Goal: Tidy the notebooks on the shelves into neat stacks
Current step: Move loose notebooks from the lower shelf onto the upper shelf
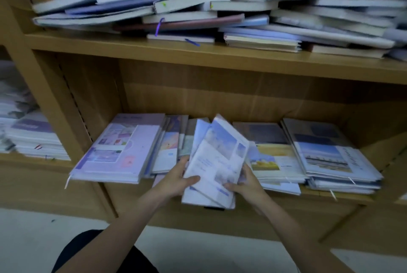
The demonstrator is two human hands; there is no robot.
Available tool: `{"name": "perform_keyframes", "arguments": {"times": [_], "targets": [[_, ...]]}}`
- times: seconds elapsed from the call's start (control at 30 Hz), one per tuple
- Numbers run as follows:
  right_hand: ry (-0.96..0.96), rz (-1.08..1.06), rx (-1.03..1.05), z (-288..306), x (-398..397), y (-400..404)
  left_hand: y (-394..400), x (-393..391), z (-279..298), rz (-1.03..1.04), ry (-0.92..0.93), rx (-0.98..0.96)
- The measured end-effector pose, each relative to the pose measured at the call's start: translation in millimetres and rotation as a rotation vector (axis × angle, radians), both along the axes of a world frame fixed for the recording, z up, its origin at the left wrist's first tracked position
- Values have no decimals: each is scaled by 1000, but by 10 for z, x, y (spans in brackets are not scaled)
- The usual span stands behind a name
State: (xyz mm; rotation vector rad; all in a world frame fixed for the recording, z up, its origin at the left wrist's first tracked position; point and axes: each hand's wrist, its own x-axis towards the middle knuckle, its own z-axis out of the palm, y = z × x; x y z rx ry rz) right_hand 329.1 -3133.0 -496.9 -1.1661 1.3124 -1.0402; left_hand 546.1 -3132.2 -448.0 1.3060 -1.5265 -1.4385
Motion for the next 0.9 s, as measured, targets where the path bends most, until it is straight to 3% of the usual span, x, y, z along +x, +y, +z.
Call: {"name": "perform_keyframes", "arguments": {"times": [0.13,0.2,0.43,0.53,0.63,0.73,0.9], "targets": [[-139,-155,-100,299,55,237,124,123,366,-205,-274,-389],[-142,-190,-200,578,33,332,158,111,586,-196,-292,-550],[-18,-160,-529,1622,-221,538,55,-310,1379,-105,84,-689],[17,-154,-589,1970,-368,641,-10,-567,1700,-148,251,-593],[-77,-229,-659,2445,-562,669,-102,-864,2145,-177,298,-586],[-189,-341,-688,2991,-833,541,-269,-1053,2607,-131,139,-868],[-237,-439,-577,3864,-1289,-26,-662,-931,2847,245,-248,-1327]]}}
